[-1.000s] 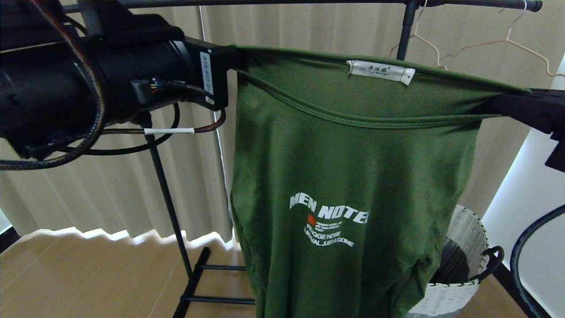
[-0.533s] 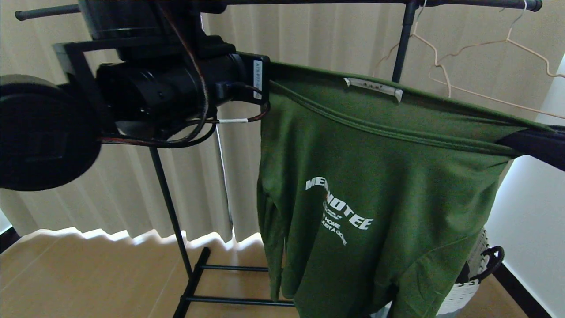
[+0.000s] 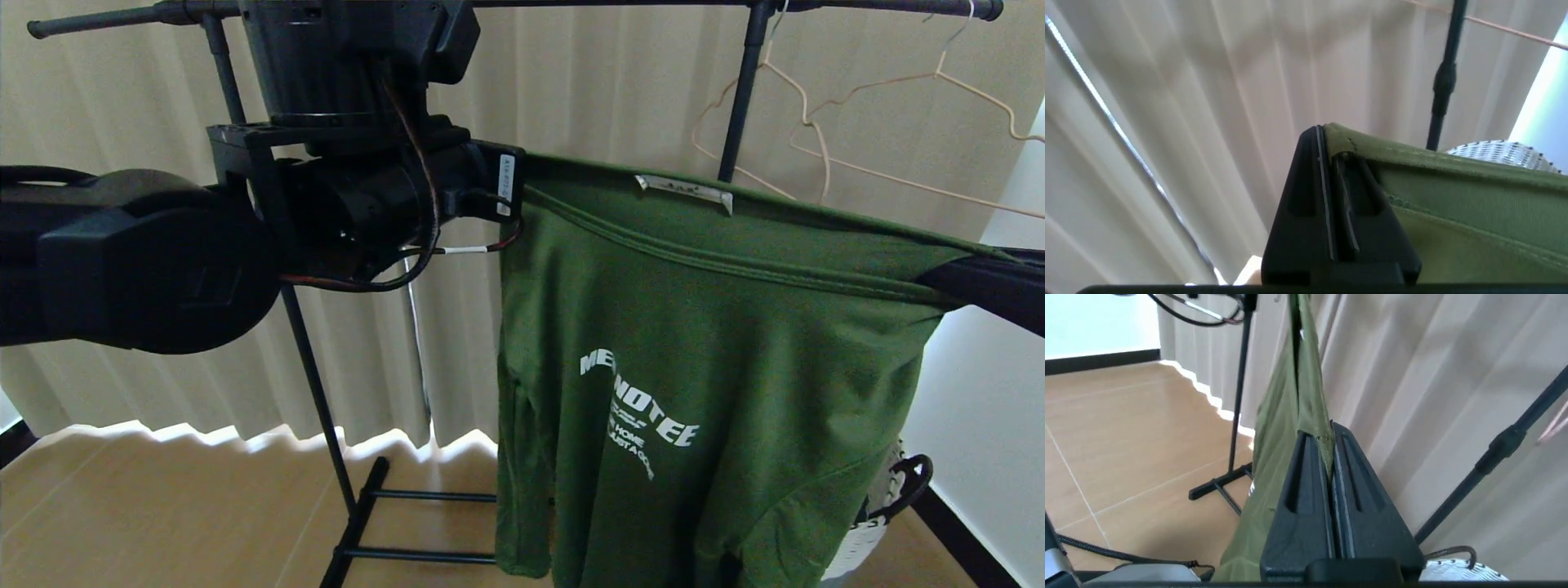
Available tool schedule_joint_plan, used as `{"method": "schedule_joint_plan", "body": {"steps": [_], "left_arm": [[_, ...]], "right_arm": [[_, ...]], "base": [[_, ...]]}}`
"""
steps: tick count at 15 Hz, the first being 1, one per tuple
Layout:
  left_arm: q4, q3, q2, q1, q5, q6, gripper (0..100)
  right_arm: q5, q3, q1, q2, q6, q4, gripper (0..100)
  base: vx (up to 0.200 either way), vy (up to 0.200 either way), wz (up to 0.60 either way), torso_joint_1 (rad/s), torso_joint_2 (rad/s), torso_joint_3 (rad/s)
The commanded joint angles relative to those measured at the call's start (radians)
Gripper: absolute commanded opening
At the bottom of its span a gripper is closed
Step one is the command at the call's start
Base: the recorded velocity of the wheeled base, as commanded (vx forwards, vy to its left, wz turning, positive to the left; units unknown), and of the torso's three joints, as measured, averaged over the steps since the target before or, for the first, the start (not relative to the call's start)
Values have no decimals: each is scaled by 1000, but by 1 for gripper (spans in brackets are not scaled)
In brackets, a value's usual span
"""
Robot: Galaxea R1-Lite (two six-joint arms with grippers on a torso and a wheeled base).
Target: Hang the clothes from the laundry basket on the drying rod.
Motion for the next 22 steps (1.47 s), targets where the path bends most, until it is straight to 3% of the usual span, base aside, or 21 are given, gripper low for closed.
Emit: {"method": "schedule_joint_plan", "body": {"steps": [1, 8, 11, 22], "left_arm": [[5, 51, -59, 2, -4, 3, 0], [8, 301, -301, -5, -83, 12, 0], [19, 397, -432, -5, -163, 73, 0], [16, 377, -436, 1, -172, 92, 0]], "right_arm": [[-1, -22, -44, 67, 1, -11, 0], [3, -87, -143, 264, 3, -155, 0], [3, -139, -156, 329, 3, -172, 0], [-1, -172, -156, 331, 3, -156, 0]], "base": [[0, 0, 0, 0, 0, 0], [0, 0, 0, 0, 0, 0], [0, 0, 0, 0, 0, 0], [0, 0, 0, 0, 0, 0]]}}
